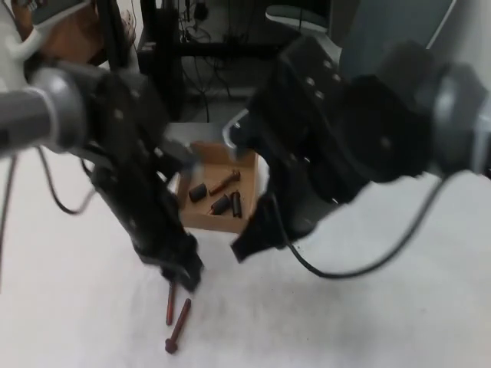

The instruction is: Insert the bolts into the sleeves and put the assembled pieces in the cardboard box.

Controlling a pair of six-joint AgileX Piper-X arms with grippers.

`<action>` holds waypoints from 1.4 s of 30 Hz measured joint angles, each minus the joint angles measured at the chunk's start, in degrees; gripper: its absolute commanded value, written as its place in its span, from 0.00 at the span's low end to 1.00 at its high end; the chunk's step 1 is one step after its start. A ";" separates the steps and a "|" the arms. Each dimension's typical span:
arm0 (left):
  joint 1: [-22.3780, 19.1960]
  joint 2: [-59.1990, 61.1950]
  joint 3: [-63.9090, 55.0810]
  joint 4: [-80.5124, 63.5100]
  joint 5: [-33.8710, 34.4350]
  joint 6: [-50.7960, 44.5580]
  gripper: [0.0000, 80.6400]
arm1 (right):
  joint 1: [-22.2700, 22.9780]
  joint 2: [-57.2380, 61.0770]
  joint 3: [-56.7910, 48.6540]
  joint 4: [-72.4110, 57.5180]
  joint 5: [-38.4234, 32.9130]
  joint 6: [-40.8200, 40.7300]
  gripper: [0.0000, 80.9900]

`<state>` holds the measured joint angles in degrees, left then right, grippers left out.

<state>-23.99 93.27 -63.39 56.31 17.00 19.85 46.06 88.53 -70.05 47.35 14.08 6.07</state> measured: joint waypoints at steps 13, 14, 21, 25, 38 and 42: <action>-5.68 0.12 8.78 -4.37 -10.74 -7.27 0.64 | -0.11 -10.53 9.17 -0.16 3.27 0.00 0.01; -5.68 0.12 9.37 -5.83 -10.70 -7.52 0.64 | -0.11 -10.93 9.13 -0.44 3.39 0.00 0.01; -5.68 0.12 12.96 -14.03 -10.87 -9.12 0.39 | -0.11 -12.79 9.28 -3.56 3.54 0.00 0.01; -5.68 0.12 14.09 -14.79 -11.39 -8.89 0.02 | -0.11 -12.83 9.28 -4.77 3.54 0.00 0.01; -13.69 0.32 13.08 -9.50 -11.97 40.58 0.02 | -0.11 -12.83 9.35 -5.78 2.16 0.00 0.01; -14.02 0.45 13.08 -11.64 -19.33 26.44 0.14 | -0.11 -12.83 9.35 -5.60 1.36 0.00 0.01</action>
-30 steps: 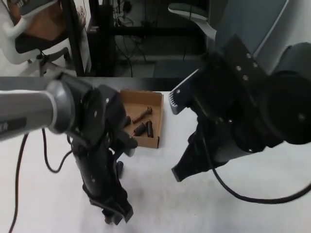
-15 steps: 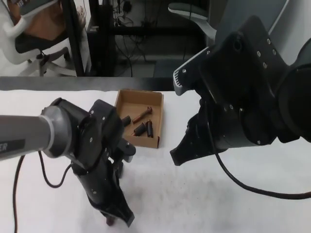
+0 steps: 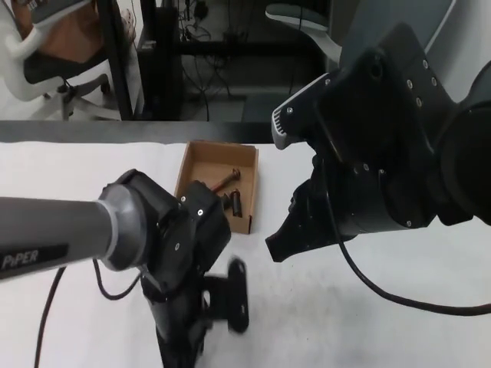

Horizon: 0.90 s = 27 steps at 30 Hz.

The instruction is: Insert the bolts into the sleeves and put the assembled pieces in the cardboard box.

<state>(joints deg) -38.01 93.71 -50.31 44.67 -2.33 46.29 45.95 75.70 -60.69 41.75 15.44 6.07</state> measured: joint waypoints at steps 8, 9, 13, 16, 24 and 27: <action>1.11 -2.17 -0.29 -3.12 2.33 -19.74 0.87 | 0.00 0.00 0.00 -0.12 -0.17 0.00 0.01; 1.11 -2.61 -0.29 -4.14 1.96 -22.98 0.87 | 0.00 0.00 0.00 -0.12 -0.17 0.00 0.01; 1.84 -2.88 -0.48 -7.15 1.66 -30.42 0.73 | 0.00 0.00 0.00 -0.12 -0.17 0.00 0.01; 2.02 -2.18 -0.52 -7.44 2.33 -32.68 0.68 | 0.00 0.00 0.00 -0.12 -0.17 0.00 0.01; 2.92 2.98 -0.52 -5.77 0.74 -35.92 0.68 | 0.00 0.00 0.00 -0.12 -0.17 0.00 0.01; 3.10 3.00 -0.76 -5.46 -0.51 -36.03 0.64 | 0.00 0.00 0.00 -0.23 -0.17 0.00 0.01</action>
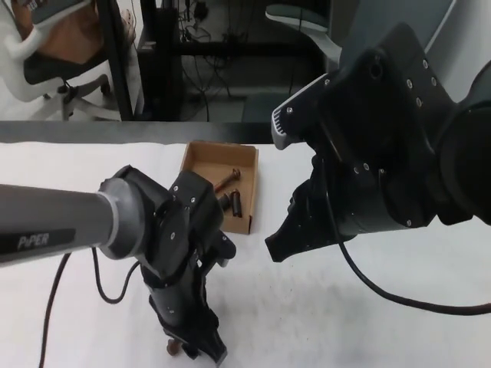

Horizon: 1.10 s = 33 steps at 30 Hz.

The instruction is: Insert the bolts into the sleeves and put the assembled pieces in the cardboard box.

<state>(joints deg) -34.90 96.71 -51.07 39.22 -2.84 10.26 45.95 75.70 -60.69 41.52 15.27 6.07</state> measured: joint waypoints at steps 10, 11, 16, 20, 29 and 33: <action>0.23 0.35 -0.44 2.97 -0.11 17.10 0.02 | 0.00 0.00 0.00 -1.25 0.00 0.00 0.01; -0.11 0.35 -0.44 2.81 -0.47 23.82 0.02 | 0.00 0.00 0.00 -1.25 0.00 0.00 0.01; -2.10 -0.28 -0.44 1.88 4.20 59.47 0.02 | 0.00 0.00 0.00 -1.59 0.00 0.00 0.01; -2.95 -0.73 -0.31 1.65 16.27 67.36 0.14 | 0.00 0.00 0.00 -1.61 -1.41 0.00 0.01; -2.94 -1.08 -0.03 -3.93 10.21 53.43 0.87 | -0.12 0.00 0.00 -1.61 -2.36 0.00 0.01; -2.94 -1.37 -0.54 -6.38 -2.20 35.00 0.87 | -0.12 0.00 0.00 -1.61 -2.36 0.00 0.01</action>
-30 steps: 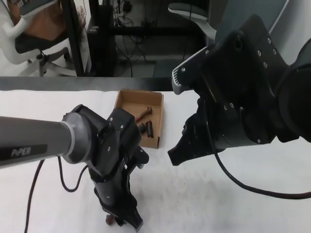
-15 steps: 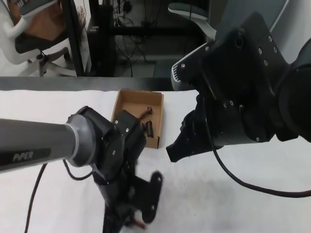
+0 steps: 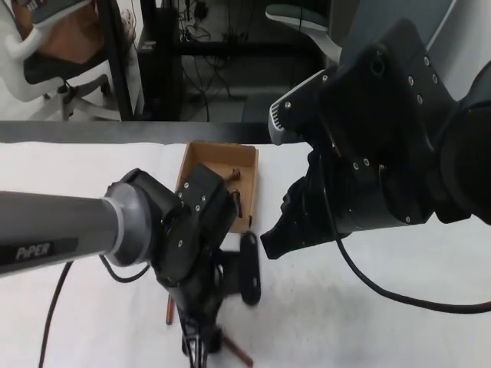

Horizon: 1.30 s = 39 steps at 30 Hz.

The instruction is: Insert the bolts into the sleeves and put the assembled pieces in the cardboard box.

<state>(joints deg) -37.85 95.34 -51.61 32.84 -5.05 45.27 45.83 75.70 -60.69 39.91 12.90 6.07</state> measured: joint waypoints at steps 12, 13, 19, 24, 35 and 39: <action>-1.61 -4.15 -4.02 9.52 15.28 -77.51 0.87 | 0.00 0.00 0.00 -3.47 -1.26 0.00 0.01; -2.33 -4.15 -4.02 7.52 14.76 -81.35 0.87 | 0.00 0.00 0.00 -3.46 -2.08 0.00 0.01; -6.61 -3.90 -4.12 -2.00 6.10 -92.12 0.87 | 0.00 0.00 0.00 -3.02 -7.67 0.00 0.01; -6.98 0.31 -4.53 -3.26 6.42 -95.94 0.87 | 0.00 0.00 0.25 -1.31 -10.01 -0.86 0.01; -6.70 6.52 -5.19 -3.65 9.01 -102.82 0.76 | -0.28 0.00 1.06 1.62 -14.76 -3.71 0.01; -6.52 7.55 -5.30 -5.04 7.96 -104.42 0.32 | -0.28 0.00 1.06 1.62 -16.58 -4.57 0.01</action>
<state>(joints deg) -44.37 102.89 -56.91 27.80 2.91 -59.15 45.54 75.70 -59.63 41.53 -3.68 1.51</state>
